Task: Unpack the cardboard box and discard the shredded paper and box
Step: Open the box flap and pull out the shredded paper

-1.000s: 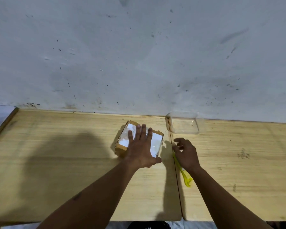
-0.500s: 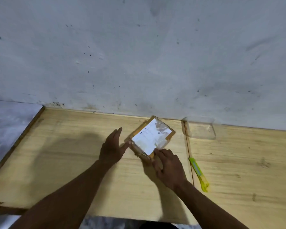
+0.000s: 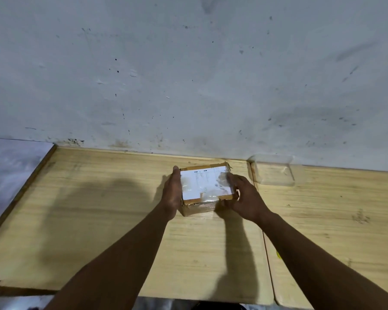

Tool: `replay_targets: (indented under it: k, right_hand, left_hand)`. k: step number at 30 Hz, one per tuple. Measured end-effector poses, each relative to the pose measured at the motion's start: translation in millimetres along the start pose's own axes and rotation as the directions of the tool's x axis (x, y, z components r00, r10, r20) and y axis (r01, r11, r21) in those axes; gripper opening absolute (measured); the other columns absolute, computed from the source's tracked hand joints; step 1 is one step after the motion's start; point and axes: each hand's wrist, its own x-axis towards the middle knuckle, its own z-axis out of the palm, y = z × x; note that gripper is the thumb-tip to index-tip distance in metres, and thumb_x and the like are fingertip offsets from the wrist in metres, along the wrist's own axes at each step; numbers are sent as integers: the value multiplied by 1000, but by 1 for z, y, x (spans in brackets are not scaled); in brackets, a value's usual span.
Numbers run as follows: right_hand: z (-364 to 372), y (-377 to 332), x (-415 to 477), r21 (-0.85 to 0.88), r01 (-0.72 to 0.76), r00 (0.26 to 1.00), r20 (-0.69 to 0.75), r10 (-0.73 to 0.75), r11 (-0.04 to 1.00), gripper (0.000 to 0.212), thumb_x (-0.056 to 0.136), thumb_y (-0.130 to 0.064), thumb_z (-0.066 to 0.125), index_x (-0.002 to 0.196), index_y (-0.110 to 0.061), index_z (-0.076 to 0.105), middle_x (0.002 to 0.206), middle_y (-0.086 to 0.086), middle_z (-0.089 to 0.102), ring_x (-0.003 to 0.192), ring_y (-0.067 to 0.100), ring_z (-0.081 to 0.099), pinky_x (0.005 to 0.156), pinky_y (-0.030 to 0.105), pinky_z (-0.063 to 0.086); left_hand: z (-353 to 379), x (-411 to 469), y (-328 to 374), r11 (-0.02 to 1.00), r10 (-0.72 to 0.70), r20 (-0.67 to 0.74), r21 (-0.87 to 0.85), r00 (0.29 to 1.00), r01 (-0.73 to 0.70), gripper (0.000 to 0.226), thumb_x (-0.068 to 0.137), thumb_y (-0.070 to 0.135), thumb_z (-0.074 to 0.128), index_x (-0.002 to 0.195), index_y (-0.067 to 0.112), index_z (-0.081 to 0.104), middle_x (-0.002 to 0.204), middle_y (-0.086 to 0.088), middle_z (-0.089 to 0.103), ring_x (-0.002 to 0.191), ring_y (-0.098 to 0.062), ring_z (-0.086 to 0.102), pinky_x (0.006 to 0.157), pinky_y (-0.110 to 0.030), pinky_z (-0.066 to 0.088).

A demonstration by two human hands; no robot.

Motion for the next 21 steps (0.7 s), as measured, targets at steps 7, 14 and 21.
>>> replay_targets:
  k: [7, 14, 21]
  right_hand:
    - [-8, 5, 2, 192, 22, 998, -61, -11, 981, 69, 81, -27, 79, 143, -22, 48, 114, -3, 64, 84, 3, 65, 67, 12, 48]
    - [-16, 3, 21, -22, -149, 933, -335, 134, 989, 43, 91, -64, 46, 116, -30, 40, 76, -7, 70, 73, 24, 64, 67, 35, 48]
    - [-4, -2, 45, 46, -84, 904, -416, 95, 995, 14, 99, -42, 46, 107, -30, 49, 107, -7, 65, 87, 21, 68, 68, 34, 49]
  left_hand:
    - [6, -11, 6, 983, 65, 148, -177, 987, -38, 65, 99, 62, 15, 105, 22, 66, 96, 2, 76, 93, -16, 70, 91, -39, 49]
    - [4, -9, 6, 986, 168, 188, -59, 968, -159, 72, 92, 74, 18, 122, 27, 64, 121, 6, 70, 123, -16, 57, 105, -40, 41]
    - [11, -5, -3, 891, 393, 139, 187, 909, -414, 69, 95, 66, 26, 153, 28, 27, 157, 6, 30, 139, 2, 28, 106, -9, 24]
